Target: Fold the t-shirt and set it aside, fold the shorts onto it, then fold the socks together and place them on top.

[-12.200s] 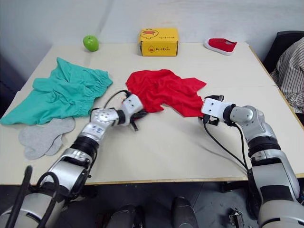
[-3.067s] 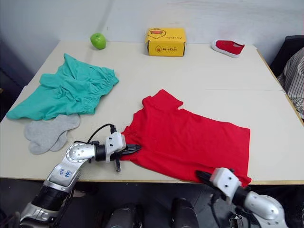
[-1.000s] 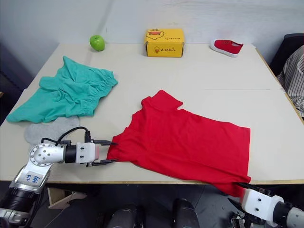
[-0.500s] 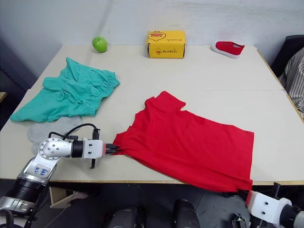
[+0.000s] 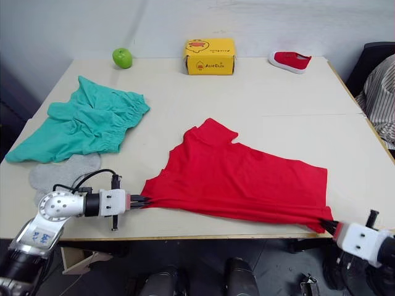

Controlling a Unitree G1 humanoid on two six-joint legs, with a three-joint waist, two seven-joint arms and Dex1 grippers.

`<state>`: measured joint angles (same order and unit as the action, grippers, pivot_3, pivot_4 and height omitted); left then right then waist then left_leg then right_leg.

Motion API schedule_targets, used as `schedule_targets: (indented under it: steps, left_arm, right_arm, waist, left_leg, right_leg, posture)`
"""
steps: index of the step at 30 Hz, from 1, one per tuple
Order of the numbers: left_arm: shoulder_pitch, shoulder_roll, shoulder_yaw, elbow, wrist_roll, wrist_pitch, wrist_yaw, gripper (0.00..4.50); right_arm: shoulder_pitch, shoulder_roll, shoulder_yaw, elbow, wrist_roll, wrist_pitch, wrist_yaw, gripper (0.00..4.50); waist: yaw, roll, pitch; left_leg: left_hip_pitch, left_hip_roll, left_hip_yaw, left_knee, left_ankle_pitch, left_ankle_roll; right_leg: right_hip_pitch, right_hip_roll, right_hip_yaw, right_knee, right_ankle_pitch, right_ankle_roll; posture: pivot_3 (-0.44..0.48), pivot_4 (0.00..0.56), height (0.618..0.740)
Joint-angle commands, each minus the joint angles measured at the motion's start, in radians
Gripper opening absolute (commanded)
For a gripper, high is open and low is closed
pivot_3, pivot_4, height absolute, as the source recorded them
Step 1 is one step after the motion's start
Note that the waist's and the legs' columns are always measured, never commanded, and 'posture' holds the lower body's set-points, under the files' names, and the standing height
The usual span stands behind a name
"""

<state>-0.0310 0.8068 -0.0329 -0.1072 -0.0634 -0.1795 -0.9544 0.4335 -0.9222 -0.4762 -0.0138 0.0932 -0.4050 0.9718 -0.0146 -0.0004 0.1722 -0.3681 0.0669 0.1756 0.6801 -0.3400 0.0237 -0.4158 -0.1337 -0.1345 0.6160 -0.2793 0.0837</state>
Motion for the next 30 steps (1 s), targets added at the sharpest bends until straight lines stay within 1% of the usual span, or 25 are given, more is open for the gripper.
schedule_targets:
  steps: [1, 4, 7, 11, 15, 17, 21, 25, 27, 28, 29, 30]
  left_arm:
    - [0.107, 0.022, 0.046, -0.118, 0.018, 0.101, 0.044, 0.04]
    - [0.215, 0.014, 0.095, -0.235, 0.028, 0.179, 0.097, 0.04]
    - [0.327, 0.001, 0.143, -0.342, 0.035, 0.248, 0.142, 0.04]
    - [0.445, -0.016, 0.187, -0.441, 0.042, 0.303, 0.183, 0.04]
    - [0.524, -0.04, 0.195, -0.511, 0.044, 0.343, 0.211, 0.04]
    - [0.546, -0.054, 0.192, -0.531, 0.053, 0.354, 0.228, 0.04]
    - [0.548, -0.066, 0.174, -0.54, 0.063, 0.361, 0.241, 0.04]
    - [0.561, -0.07, 0.177, -0.546, 0.037, 0.353, 0.228, 0.04]
    - [0.559, -0.071, 0.185, -0.544, 0.005, 0.352, 0.213, 0.04]
    - [0.555, -0.067, 0.197, -0.542, -0.012, 0.355, 0.204, 0.04]
    - [0.549, -0.066, 0.211, -0.536, -0.033, 0.357, 0.195, 0.26]
    - [0.543, -0.063, 0.225, -0.53, -0.055, 0.358, 0.183, 0.52]
  right_arm:
    - [-0.059, -0.032, 0.042, 0.081, 0.012, -0.006, 0.032, 0.0]
    - [-0.133, -0.045, 0.106, 0.14, 0.042, -0.008, 0.088, 0.0]
    - [-0.176, -0.054, 0.158, 0.166, 0.118, 0.015, 0.193, 0.0]
    - [-0.205, -0.068, 0.19, 0.203, 0.154, 0.014, 0.272, 0.0]
    - [-0.237, -0.072, 0.207, 0.233, 0.171, 0.011, 0.316, 0.0]
    - [-0.245, -0.073, 0.213, 0.237, 0.177, 0.01, 0.338, 0.0]
    - [-0.271, -0.069, 0.224, 0.255, 0.17, 0.01, 0.356, 0.0]
    - [-0.27, -0.075, 0.225, 0.248, 0.186, 0.041, 0.388, 0.0]
    - [-0.266, -0.072, 0.216, 0.234, 0.204, 0.08, 0.388, 0.0]
    - [-0.26, -0.071, 0.205, 0.214, 0.232, 0.13, 0.389, 0.0]
    - [-0.254, -0.072, 0.198, 0.196, 0.25, 0.158, 0.394, 0.0]
    - [-0.243, -0.076, 0.19, 0.177, 0.27, 0.187, 0.403, 0.2]
  waist:
    - [0.0, -0.001, 0.001]
    - [-0.001, -0.001, 0.001]
    - [-0.003, -0.001, 0.001]
    - [-0.01, -0.001, 0.001]
    - [-0.012, -0.001, 0.001]
    - [-0.012, -0.001, 0.001]
    - [-0.012, -0.001, 0.001]
    - [-0.012, -0.001, 0.001]
    - [-0.012, -0.001, 0.001]
    - [-0.012, -0.001, 0.001]
    - [-0.011, -0.001, 0.001]
    - [-0.011, -0.001, 0.001]
  left_leg:
    - [0.0, 0.0, 0.0, 0.0, 0.0, 0.0]
    - [0.0, 0.0, 0.0, 0.0, 0.0, 0.0]
    - [0.0, 0.0, 0.0, 0.0, 0.0, 0.0]
    - [0.0, 0.001, 0.0, 0.0, 0.0, 0.0]
    - [0.0, 0.001, 0.0, 0.0, 0.0, 0.0]
    - [0.0, 0.001, 0.0, 0.0, -0.001, 0.0]
    - [0.0, 0.001, 0.0, 0.0, -0.001, 0.0]
    - [0.0, 0.001, 0.0, 0.0, -0.001, 0.0]
    - [0.0, 0.001, 0.0, 0.0, -0.001, 0.0]
    - [0.0, 0.002, 0.0, 0.0, -0.001, 0.0]
    - [0.0, 0.002, 0.0, 0.0, -0.001, 0.0]
    - [0.0, 0.002, 0.0, 0.0, -0.001, 0.0]
  right_leg:
    - [0.0, 0.0, 0.0, 0.0, 0.0, 0.0]
    - [0.0, 0.0, 0.0, 0.0, 0.0, 0.0]
    - [0.0, 0.0, 0.0, 0.0, 0.0, 0.0]
    - [0.0, 0.001, 0.0, 0.0, 0.0, -0.001]
    - [0.0, 0.001, 0.0, -0.001, -0.001, -0.001]
    - [0.0, 0.0, 0.0, -0.001, -0.001, -0.001]
    - [0.0, 0.0, 0.0, -0.001, -0.001, -0.001]
    - [0.0, 0.0, 0.0, -0.001, -0.001, -0.001]
    - [0.0, 0.0, 0.0, -0.001, -0.001, -0.001]
    - [0.0, 0.0, -0.001, -0.001, -0.001, -0.001]
    - [0.0, 0.0, -0.001, -0.001, -0.001, -0.001]
    - [0.0, 0.0, 0.0, -0.001, -0.001, -0.001]
  posture:
    - [0.0, 0.15, 0.74]
    - [0.0, 0.15, 0.74]
    - [0.0, 0.15, 0.74]
    - [0.0, 0.15, 0.74]
    - [0.0, 0.15, 0.74]
    - [0.0, 0.15, 0.74]
    - [0.0, 0.15, 0.74]
    - [0.0, 0.15, 0.74]
    - [0.0, 0.15, 0.74]
    - [0.0, 0.15, 0.74]
    - [0.0, 0.15, 0.74]
    - [0.0, 0.15, 0.74]
